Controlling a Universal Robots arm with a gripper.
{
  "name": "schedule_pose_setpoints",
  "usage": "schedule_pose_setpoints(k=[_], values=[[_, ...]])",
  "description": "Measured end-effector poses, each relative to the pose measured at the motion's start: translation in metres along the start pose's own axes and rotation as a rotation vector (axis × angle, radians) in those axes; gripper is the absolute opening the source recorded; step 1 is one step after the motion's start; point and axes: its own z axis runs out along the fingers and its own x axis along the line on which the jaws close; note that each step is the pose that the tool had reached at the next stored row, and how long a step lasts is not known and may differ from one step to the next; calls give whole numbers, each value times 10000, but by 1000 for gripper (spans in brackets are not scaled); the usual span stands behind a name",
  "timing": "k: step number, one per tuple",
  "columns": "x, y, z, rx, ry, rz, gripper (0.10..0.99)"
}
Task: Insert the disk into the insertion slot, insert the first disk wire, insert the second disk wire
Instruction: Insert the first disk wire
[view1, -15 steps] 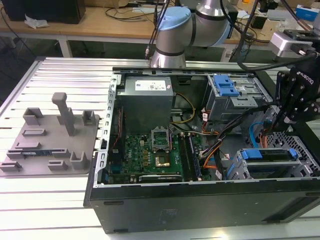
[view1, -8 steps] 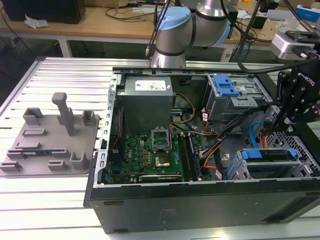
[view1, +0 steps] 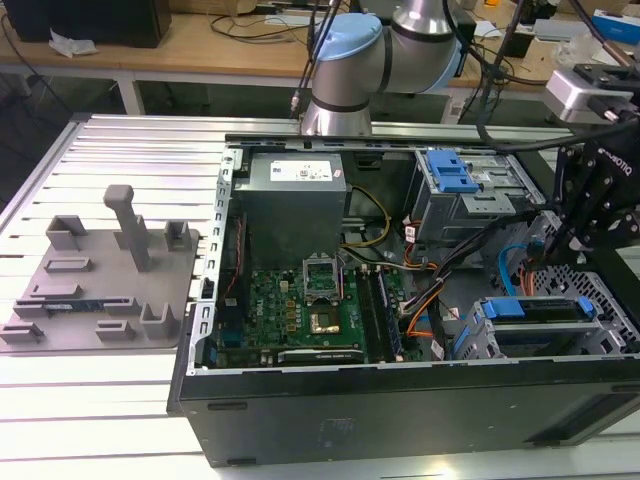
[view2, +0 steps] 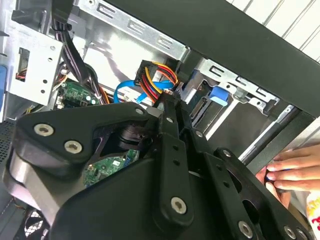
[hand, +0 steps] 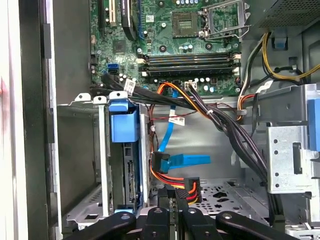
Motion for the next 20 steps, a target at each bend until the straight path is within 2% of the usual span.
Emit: schedule_pose_setpoints(k=[2, 4, 8, 13, 20], values=[[99, -3, 4, -2, -89, -3, 165], [149, -5, 6, -3, -129, -3, 165], [253, -8, 11, -7, -269, -7, 165], [304, -9, 14, -7, -286, -8, 165], [307, -8, 20, -7, -285, -7, 165]])
